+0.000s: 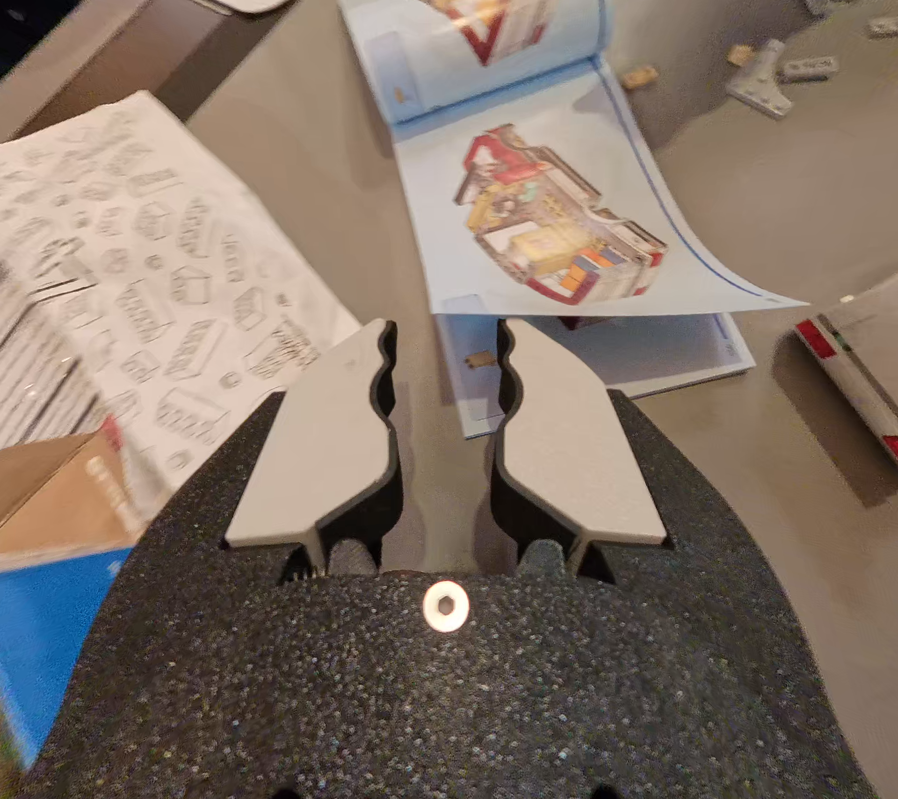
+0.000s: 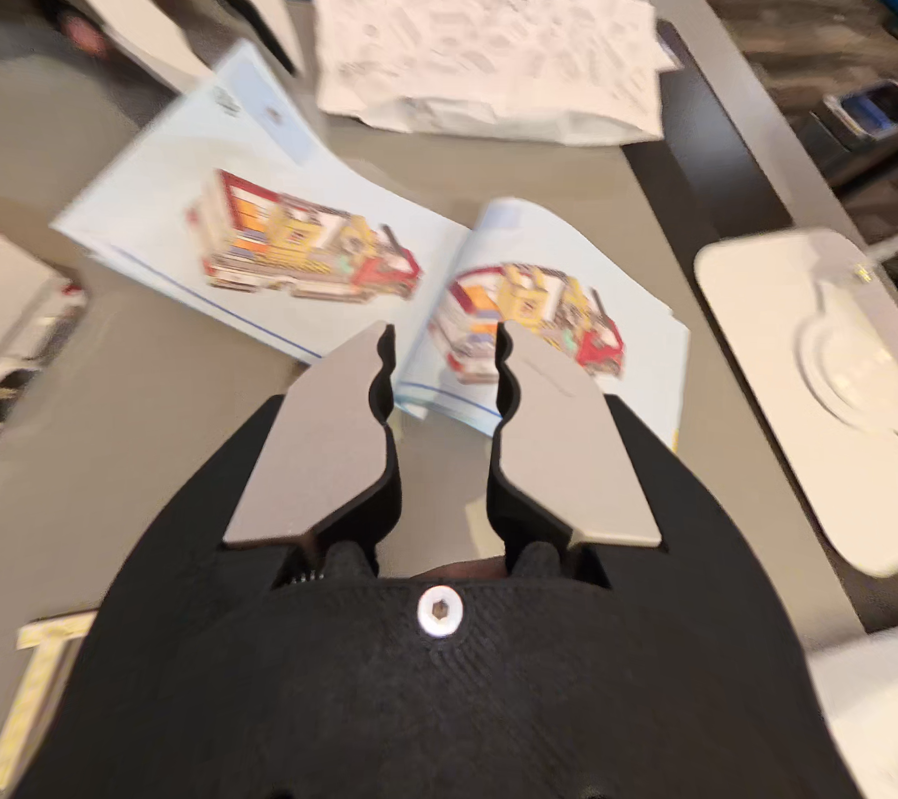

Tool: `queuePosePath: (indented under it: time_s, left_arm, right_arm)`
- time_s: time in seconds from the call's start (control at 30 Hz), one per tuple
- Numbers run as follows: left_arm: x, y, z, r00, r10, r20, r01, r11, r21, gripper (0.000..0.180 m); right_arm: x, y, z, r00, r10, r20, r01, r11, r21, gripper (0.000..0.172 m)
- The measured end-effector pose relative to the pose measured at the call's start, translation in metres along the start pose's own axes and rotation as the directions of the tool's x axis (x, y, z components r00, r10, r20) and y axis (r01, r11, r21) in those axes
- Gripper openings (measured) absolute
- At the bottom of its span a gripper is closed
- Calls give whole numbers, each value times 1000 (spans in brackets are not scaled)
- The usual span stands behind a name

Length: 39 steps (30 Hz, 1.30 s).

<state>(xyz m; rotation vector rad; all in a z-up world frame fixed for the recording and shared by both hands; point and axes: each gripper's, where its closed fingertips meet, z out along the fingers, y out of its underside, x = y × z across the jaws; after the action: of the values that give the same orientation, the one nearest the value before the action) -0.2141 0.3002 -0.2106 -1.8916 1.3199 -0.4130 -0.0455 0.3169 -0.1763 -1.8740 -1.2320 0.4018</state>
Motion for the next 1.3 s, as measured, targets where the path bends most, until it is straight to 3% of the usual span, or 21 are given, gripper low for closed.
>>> queuePosePath:
  time_s: [0.07,0.17,0.3,0.67,1.1,1.3]
  left_arm:
    - [-14,-7,-12,997,-35,68,32,998,47,40]
    - [-22,-24,-26,991,-50,123,33,990,139,39]
    - [-12,-30,-14,995,-23,98,9,990,141,39]
    - [17,-41,40,994,15,105,-24,996,84,37]
    - [18,-39,56,986,27,167,-35,998,44,32]
    - [20,-41,60,986,28,165,-36,998,48,30]
  right_arm:
    - [16,17,1,996,28,-81,-34,997,-67,48]
    - [13,26,4,994,87,-67,-93,992,-81,56]
    - [4,34,14,995,87,-53,-94,987,-131,61]
    - [-13,36,27,990,-78,-116,53,976,-211,54]
    - [-25,33,33,877,-410,-251,308,880,-361,46]
    - [-32,29,34,847,-467,-255,359,856,-373,42]
